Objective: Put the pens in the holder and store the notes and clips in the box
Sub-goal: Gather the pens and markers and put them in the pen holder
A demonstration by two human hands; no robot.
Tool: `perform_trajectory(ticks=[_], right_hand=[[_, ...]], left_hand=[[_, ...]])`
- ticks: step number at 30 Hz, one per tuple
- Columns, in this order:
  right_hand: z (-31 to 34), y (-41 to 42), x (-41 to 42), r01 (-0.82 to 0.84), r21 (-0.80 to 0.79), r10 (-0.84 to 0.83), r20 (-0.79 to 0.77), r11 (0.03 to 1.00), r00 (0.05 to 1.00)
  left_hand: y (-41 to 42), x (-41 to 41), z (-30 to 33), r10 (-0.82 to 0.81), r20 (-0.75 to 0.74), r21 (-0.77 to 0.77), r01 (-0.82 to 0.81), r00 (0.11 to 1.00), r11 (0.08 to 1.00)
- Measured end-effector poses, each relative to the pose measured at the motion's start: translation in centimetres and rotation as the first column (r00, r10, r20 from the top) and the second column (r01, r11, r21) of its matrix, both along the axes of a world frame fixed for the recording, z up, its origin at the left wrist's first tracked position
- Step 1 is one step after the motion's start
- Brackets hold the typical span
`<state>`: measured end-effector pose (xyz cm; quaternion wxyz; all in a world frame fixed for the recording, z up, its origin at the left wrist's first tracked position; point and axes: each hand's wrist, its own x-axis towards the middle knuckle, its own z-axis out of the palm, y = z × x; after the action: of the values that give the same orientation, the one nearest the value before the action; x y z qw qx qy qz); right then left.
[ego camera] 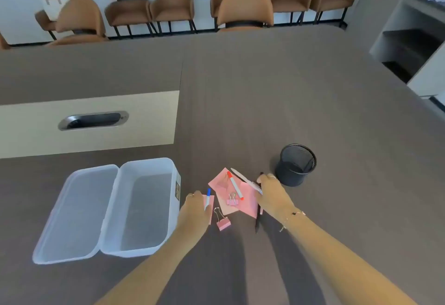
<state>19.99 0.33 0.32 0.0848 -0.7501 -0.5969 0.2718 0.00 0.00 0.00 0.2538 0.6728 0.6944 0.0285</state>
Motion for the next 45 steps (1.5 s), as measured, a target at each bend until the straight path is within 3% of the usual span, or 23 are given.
perform_trajectory(ticks=[4,10,14,18,27,33,38,45], right_hand=[[-0.6,1.9,-0.4,0.062,0.023,-0.064,0.085,0.998,0.994],[-1.9,2.6,-0.1,-0.013,-0.032,0.015,0.044,0.999,0.999],[-1.0,2.5,-0.1,0.214,-0.004,-0.212,-0.128,0.977,0.969],[-0.8,2.1,0.9,0.385,-0.093,-0.396,-0.214,0.918,0.893],[-2.5,2.2,0.7,0.369,-0.180,-0.400,-0.188,0.912,0.897],[-2.5,3.2,0.9,0.335,-0.182,-0.364,-0.161,0.924,0.917],[-2.8,3.6,0.1,0.308,-0.206,-0.334,-0.108,0.929,0.936],[-2.7,3.4,-0.2,0.318,-0.183,-0.350,-0.178,0.930,0.920]], left_hand=[[1.0,0.5,-1.5,0.050,-0.062,0.005,-0.049,0.997,0.999],[2.1,0.9,-2.4,0.093,0.033,-0.027,-0.092,0.995,0.995],[4.1,2.4,-0.5,0.079,0.194,-0.022,-0.076,0.978,0.997],[6.9,5.7,0.8,0.059,0.282,-0.049,-0.047,0.958,0.998],[8.5,8.6,-2.4,0.057,0.113,-0.167,-0.038,0.992,0.985],[9.4,8.8,-2.4,0.115,0.106,-0.223,-0.089,0.988,0.971],[9.8,9.0,-2.1,0.050,0.075,-0.235,-0.031,0.996,0.972],[9.3,8.2,-1.0,-0.104,0.226,-0.194,0.149,0.969,0.970]])
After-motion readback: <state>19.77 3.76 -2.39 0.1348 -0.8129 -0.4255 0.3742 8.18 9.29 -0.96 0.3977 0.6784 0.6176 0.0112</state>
